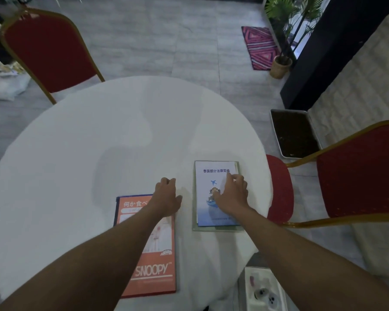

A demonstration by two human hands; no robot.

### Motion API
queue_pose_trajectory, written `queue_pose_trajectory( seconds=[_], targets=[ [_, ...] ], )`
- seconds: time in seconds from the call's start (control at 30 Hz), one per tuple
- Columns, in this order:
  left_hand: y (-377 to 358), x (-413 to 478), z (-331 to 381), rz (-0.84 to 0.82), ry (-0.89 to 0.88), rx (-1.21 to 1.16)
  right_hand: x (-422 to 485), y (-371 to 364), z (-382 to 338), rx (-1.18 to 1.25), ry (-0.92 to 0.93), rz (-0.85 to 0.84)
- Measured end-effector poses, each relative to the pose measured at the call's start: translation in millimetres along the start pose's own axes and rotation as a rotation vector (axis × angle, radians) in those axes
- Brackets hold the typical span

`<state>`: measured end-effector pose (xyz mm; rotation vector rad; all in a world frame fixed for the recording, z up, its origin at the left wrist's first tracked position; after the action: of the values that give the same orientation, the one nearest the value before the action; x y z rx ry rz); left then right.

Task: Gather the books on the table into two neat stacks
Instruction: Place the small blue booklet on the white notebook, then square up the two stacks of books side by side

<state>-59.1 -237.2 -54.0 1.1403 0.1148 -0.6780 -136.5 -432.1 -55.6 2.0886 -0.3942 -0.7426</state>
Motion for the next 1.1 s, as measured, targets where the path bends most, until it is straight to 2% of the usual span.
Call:
queue_pose_trajectory(
  seconds=[0.1, 0.27, 0.43, 0.63, 0.97, 1.1],
  targets=[
    [14.2, -17.3, -31.4, 0.059, 0.047, 0.025, -15.1, -15.0, -22.1, 0.084, 0.046, -0.083],
    [22.9, -48.0, -88.4, 0.056, 0.169, 0.139, -42.6, -50.8, -56.7, 0.068, 0.101, -0.185],
    [14.5, -71.7, -133.2, 0.021, 0.296, 0.094, -65.8, -88.9, -74.0, 0.023, 0.048, -0.342],
    [-1.8, -83.9, -159.6, -0.077, 0.293, 0.029, -84.8, -122.0, -80.3, -0.025, -0.026, -0.326],
    [-1.2, -82.5, -167.2, -0.067, 0.53, -0.566, -86.4, -131.7, -83.7, 0.099, -0.282, -0.299],
    [0.1, -82.5, -162.3, -0.07, 0.525, -0.828, -91.5, -134.8, -79.8, 0.245, -0.331, -0.264]
  ],
)
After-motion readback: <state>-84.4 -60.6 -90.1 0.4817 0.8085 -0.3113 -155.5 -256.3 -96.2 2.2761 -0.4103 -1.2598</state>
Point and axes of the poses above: each hand's wrist, its own x-axis towards the middle knuckle, its own y-axis out of the back of the hand, z = x × y, the point moved 3 cm from there along x, towards the middle knuckle, and after that the axes turned 3 degrees about -y, right-handed, at the moved point
